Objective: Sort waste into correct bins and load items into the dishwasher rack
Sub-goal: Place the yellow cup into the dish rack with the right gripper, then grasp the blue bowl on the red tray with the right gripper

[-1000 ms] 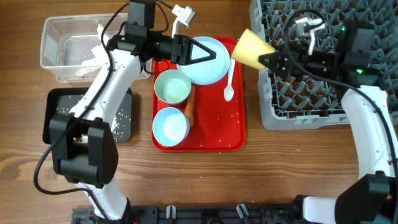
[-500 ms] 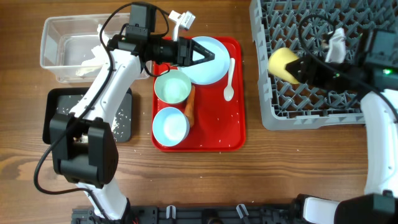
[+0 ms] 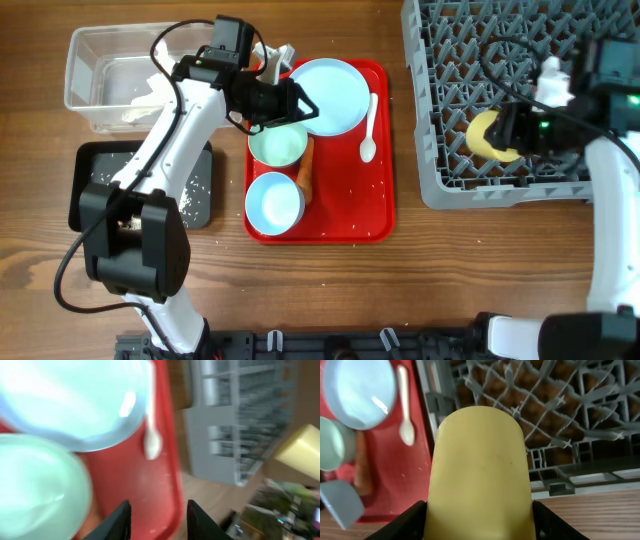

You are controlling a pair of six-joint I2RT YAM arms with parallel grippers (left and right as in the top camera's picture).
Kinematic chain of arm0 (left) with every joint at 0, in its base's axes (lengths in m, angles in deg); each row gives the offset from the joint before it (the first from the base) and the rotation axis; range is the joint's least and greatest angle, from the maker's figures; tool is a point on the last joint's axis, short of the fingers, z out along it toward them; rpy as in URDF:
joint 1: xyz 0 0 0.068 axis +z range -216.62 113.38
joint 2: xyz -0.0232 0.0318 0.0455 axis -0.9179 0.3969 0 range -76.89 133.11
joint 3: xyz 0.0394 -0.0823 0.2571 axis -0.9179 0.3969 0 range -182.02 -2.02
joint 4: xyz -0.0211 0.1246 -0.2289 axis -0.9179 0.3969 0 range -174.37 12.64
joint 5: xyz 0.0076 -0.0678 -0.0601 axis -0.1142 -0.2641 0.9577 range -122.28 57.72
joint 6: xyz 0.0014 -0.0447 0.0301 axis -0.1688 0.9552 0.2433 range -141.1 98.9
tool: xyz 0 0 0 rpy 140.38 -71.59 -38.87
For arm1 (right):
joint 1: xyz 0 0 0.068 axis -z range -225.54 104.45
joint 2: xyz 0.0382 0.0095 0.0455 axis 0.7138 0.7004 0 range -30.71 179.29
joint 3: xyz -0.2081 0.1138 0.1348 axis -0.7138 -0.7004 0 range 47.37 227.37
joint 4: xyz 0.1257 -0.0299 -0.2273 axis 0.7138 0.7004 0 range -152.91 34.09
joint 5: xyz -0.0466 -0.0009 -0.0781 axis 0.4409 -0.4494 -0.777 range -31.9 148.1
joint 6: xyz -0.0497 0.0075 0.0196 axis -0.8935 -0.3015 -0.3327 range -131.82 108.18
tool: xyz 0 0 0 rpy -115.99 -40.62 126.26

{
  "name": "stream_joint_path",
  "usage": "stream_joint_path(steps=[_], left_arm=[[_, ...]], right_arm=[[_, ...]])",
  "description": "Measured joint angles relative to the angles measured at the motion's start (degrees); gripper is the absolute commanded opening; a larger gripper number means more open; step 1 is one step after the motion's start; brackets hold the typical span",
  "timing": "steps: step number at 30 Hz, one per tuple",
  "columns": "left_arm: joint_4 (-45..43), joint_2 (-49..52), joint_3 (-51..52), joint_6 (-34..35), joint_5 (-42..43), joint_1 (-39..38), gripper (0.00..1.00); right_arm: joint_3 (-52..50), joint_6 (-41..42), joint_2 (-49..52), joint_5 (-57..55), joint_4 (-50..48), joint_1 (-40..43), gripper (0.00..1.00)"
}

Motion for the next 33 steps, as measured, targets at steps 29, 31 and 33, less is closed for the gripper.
stream_joint_path(steps=[29,31,33], left_arm=[[0.70,-4.17,-1.86,-0.20,-15.93,3.93,0.64],[0.09,-6.54,-2.36,0.02,-16.55,5.90,0.65],[-0.17,-9.49,-2.95,0.87,-17.16,8.87,0.65]], right_arm=[[14.19,2.36,13.99,-4.46,1.73,-10.71,0.93],[15.17,2.38,13.44,-3.13,0.39,-14.25,0.93],[15.23,2.54,13.33,-2.01,-0.98,-19.06,0.91]])
